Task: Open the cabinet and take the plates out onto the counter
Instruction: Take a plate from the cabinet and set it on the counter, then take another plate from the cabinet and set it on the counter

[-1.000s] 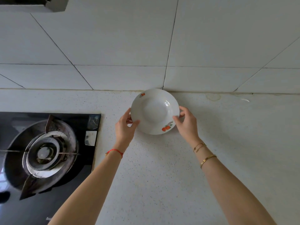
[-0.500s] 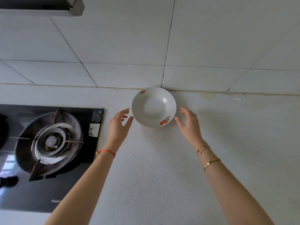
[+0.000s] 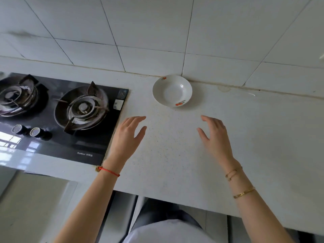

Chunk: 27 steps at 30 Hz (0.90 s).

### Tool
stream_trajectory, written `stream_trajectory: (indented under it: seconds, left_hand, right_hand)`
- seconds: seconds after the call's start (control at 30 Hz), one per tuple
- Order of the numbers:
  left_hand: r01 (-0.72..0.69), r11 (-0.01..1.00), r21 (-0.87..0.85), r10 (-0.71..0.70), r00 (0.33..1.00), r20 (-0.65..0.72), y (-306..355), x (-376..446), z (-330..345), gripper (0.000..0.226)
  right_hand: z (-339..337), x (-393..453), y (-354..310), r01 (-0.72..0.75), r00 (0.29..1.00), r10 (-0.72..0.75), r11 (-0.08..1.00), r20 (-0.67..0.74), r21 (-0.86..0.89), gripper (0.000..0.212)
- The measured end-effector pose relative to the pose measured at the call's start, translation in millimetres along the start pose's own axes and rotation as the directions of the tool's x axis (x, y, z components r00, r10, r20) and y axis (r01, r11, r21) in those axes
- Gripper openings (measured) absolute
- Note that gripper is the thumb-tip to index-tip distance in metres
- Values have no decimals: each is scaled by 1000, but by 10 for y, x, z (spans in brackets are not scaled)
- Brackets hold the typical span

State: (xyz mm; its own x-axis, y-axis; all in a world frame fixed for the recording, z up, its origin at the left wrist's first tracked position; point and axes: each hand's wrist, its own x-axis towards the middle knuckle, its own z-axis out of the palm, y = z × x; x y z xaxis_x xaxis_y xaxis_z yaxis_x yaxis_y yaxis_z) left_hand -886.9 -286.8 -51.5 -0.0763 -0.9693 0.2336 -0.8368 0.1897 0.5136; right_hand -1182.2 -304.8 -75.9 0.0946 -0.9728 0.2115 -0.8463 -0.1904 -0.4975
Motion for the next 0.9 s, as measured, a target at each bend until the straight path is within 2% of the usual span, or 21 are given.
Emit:
stream_trajectory:
  seconds: [0.4,0.63,0.9]
  left_hand:
    - [-32,999,41,34,999,-42,302,-1737,-290,32]
    - [-56,997,51,57,998,-12,442,-2945,-469,31]
    - [-86,993,81,84,996,27,628,-3863,-561,28]
  right_hand:
    - [-332,-1810,-286,-45,998,45,999,-39,-3,40]
    - [-386,-3173,-507,-84,994,84,996,-64,13,37]
    - [-537,-4375,-637,-145,989,144,989,-30,-13,34]
